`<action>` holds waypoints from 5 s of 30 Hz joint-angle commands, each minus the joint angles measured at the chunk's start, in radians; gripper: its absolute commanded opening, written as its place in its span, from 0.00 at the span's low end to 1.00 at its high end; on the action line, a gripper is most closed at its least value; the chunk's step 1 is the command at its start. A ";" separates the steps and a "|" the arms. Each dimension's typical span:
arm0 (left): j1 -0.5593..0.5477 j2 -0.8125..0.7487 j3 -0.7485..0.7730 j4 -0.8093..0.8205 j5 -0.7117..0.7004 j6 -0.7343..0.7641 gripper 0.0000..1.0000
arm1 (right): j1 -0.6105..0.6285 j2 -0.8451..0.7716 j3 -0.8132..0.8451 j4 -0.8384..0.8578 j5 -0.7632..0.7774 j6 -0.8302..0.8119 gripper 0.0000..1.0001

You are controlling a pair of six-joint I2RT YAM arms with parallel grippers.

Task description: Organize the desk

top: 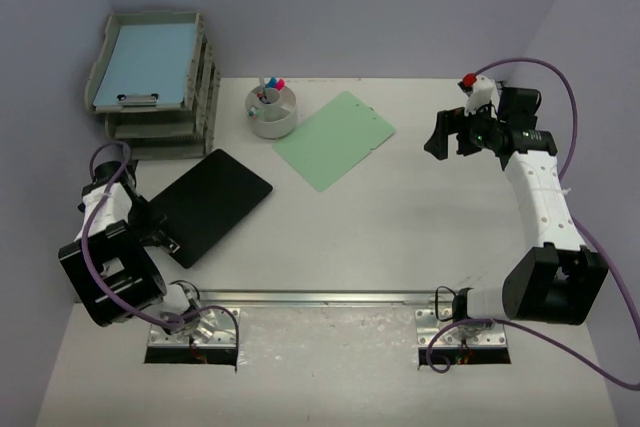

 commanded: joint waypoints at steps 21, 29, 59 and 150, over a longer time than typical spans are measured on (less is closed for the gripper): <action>0.162 -0.135 0.098 -0.156 0.160 0.057 0.00 | 0.030 0.037 0.061 0.043 0.022 0.002 0.99; 0.277 -0.041 0.124 -0.141 0.132 0.007 0.00 | 0.052 0.078 0.089 0.065 0.019 0.021 0.99; 0.065 0.154 0.336 0.011 -0.006 -0.555 0.00 | 0.068 0.148 0.192 0.040 0.049 0.016 0.99; -0.176 0.084 0.425 0.177 0.139 0.746 0.00 | 0.087 0.215 0.231 0.108 0.036 -0.006 0.99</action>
